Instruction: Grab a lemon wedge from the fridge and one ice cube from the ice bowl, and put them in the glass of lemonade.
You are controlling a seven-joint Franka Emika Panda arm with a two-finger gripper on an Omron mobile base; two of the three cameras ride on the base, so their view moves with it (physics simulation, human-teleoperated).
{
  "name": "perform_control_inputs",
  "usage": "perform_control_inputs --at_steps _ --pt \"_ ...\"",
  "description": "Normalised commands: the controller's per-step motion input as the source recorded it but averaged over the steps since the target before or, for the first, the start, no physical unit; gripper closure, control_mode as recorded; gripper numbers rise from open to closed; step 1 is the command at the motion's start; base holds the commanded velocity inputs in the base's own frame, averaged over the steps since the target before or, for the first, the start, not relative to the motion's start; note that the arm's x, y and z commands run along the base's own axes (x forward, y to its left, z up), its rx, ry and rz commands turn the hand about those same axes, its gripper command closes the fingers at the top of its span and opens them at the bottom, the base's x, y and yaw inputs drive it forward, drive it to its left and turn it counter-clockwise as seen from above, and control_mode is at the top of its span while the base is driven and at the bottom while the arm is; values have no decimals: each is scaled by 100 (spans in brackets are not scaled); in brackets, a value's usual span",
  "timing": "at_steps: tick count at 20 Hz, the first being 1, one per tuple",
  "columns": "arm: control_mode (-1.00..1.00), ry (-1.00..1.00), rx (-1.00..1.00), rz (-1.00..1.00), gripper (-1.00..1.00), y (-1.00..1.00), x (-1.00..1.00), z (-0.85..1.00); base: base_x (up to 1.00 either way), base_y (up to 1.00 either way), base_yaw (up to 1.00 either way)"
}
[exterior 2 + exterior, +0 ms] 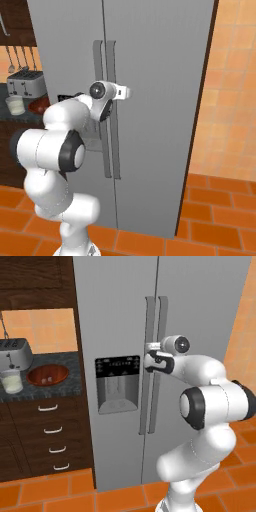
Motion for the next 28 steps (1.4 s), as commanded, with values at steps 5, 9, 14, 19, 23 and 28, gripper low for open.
perform_control_inputs --at_steps 5,9,14,19,23,28 --pt "-100 0 0 0 -100 -11 94 -19 0 0 0" --pt "-100 1 0 0 100 0 59 -15 0 0 0" --pt "-100 11 0 0 100 -29 -75 0 0 0 0" --pt "-100 15 2 0 100 -84 -100 7 0 0 0" --pt "-100 28 5 -2 100 -100 -100 2 0 0 0" --pt "-100 20 7 -6 100 -100 -100 0 0 0 0"
